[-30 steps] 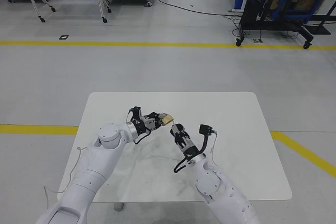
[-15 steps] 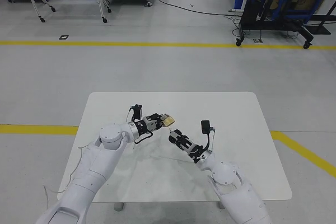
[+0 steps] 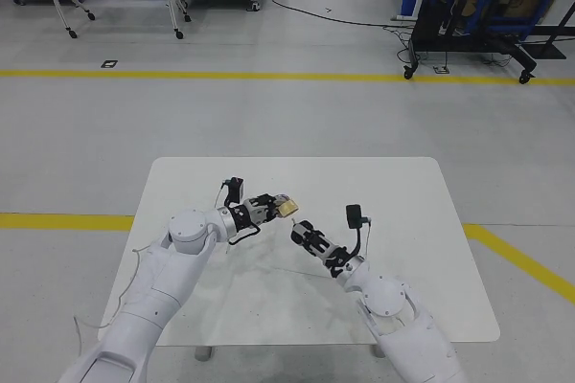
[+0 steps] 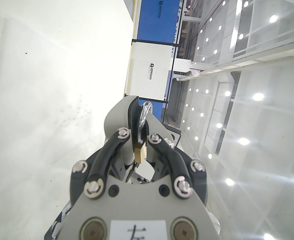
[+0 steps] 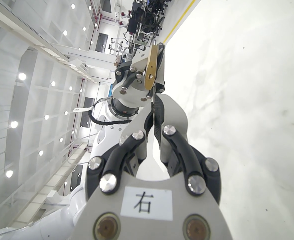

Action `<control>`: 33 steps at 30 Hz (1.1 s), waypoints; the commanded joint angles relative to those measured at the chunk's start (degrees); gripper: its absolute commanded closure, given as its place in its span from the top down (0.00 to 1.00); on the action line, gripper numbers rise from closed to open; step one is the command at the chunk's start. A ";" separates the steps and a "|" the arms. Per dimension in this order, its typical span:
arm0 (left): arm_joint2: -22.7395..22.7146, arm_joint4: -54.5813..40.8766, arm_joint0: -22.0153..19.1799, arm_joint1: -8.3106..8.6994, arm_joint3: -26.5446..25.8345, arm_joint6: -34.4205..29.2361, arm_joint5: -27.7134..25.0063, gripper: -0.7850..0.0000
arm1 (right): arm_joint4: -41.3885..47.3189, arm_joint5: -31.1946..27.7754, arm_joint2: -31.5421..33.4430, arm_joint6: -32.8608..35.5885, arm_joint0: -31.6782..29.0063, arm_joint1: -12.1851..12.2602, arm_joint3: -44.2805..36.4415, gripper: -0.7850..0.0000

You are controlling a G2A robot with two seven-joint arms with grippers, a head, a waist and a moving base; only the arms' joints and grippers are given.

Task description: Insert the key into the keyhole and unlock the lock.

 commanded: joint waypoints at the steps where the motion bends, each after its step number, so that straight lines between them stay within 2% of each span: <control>1: 0.19 0.53 -0.12 0.00 0.14 -0.19 -0.18 0.00 | -0.11 0.09 -0.07 -0.09 0.21 0.02 0.13 0.00; 30: 1.91 3.85 -0.36 -0.07 0.01 -2.81 -1.53 0.00 | 0.37 3.66 -0.92 -1.38 1.95 0.22 0.93 0.00; 31: 1.88 3.83 -0.37 -0.06 0.02 -2.81 -1.53 0.00 | 0.65 3.74 -1.01 -1.31 2.08 0.20 1.01 0.14; 32: 1.83 3.80 -0.35 -0.06 0.06 -2.63 -1.47 0.00 | 1.02 3.84 -1.07 -1.17 2.18 0.18 1.12 0.48; 33: 1.76 3.74 -0.34 -0.06 0.09 -2.42 -1.33 0.00 | 1.14 3.89 -1.08 -1.10 2.29 0.19 1.16 1.00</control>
